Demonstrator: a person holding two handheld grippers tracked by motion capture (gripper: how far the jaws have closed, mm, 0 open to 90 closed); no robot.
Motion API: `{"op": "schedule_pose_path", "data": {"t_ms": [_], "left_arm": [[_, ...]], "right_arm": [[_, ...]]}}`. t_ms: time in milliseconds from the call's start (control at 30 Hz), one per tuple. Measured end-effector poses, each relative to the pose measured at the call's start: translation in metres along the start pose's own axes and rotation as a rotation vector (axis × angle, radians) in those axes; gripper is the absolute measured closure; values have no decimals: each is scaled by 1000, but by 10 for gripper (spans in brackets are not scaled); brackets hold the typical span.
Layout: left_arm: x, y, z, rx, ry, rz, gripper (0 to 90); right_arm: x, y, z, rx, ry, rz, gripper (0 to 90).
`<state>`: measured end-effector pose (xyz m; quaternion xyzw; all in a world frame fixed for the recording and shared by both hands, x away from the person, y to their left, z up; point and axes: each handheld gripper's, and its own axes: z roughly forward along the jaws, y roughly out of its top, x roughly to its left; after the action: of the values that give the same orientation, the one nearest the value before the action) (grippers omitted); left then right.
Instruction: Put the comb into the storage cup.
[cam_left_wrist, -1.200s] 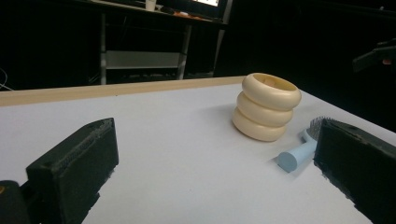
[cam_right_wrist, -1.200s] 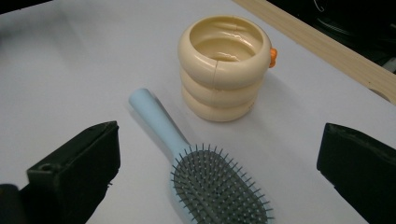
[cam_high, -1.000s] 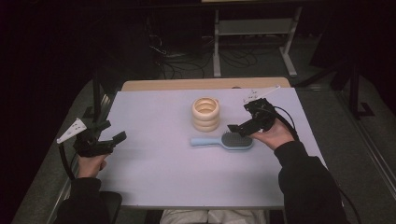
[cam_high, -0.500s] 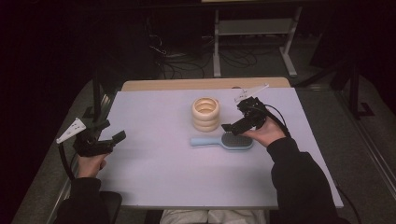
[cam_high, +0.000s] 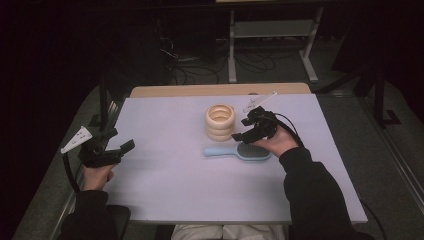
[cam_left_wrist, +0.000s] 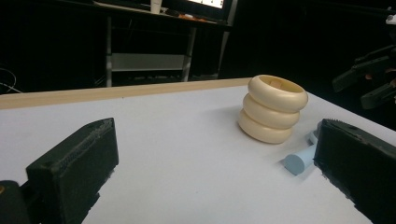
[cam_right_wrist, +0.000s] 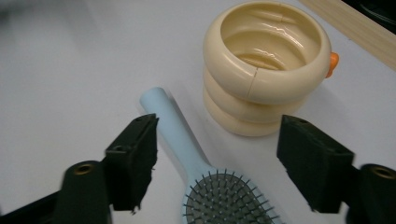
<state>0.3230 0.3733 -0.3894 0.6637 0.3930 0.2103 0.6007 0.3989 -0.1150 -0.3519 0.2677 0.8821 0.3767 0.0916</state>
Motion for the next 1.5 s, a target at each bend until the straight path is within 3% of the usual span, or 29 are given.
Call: {"op": "schedule_pose_path", "data": {"t_ms": [567,733,867,1067,1267,1500], "left_arm": [[1,0,-1,-7,0,-3,0],[1,0,-1,-7,0,-3,0],[1,0,-1,-8,-1,-4,0],[1,0,-1,-11,-4,-6,0],[1,1,-1,-16,-8,-7,0],[2,0,-1,-16,-8,-9,0]], "right_arm": [[10,7,13,-23,-1,-68,658],[15,9,17,-11,-47,-93,793],[17,10,21,-2,-44,-106,885],[21,11,31,17,-23,-127,888],[26,12,46,56,-36,-152,890],[30,13,58,64,-29,-172,890]]}}
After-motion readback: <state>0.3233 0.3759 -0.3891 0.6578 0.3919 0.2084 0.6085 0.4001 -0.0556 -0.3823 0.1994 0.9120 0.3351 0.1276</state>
